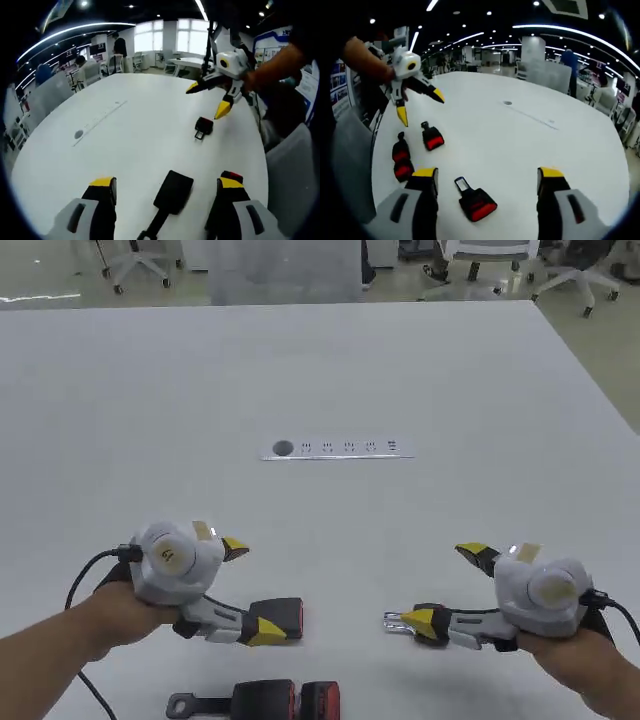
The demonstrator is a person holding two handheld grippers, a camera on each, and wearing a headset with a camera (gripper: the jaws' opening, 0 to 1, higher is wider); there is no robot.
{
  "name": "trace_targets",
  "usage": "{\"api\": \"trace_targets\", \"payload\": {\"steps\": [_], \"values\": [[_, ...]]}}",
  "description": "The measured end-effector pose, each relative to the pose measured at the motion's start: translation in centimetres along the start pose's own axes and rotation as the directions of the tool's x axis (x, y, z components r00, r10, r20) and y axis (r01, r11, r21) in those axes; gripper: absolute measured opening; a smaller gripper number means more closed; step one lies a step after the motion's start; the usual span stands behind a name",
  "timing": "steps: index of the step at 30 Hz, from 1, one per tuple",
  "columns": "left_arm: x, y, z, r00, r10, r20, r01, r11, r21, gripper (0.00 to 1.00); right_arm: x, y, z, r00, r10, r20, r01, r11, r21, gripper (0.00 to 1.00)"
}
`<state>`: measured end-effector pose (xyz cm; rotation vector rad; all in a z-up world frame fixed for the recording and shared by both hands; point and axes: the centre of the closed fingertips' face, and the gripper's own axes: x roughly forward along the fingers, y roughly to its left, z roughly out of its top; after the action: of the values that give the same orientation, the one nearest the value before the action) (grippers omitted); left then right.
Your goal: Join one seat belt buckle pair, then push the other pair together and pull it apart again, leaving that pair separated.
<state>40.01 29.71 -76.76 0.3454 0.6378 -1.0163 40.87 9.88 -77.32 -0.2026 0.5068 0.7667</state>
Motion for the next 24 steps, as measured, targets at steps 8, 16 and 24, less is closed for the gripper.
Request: {"api": "trace_targets", "payload": {"steps": [8, 16, 24], "values": [[-5.6, 0.5, -0.8, 0.9745, 0.2, 0.102, -0.174, 0.96, -0.221, 1.0, -2.0, 2.3, 1.7, 0.9925, -0.109, 0.056, 0.107, 0.994, 0.036, 0.85], [-10.3, -2.2, -2.1, 0.9531, 0.264, 0.148, -0.221, 0.941, -0.257, 1.0, -3.7, 6.5, 2.7, 0.989, -0.118, 0.09, 0.115, 0.993, 0.037, 0.89], [-12.9, -4.8, -3.6, 0.9547, 0.247, 0.166, -0.203, 0.948, -0.244, 1.0, -5.1, 10.2, 2.4, 0.9918, -0.088, 0.094, 0.089, 0.996, -0.015, 0.94]]}}
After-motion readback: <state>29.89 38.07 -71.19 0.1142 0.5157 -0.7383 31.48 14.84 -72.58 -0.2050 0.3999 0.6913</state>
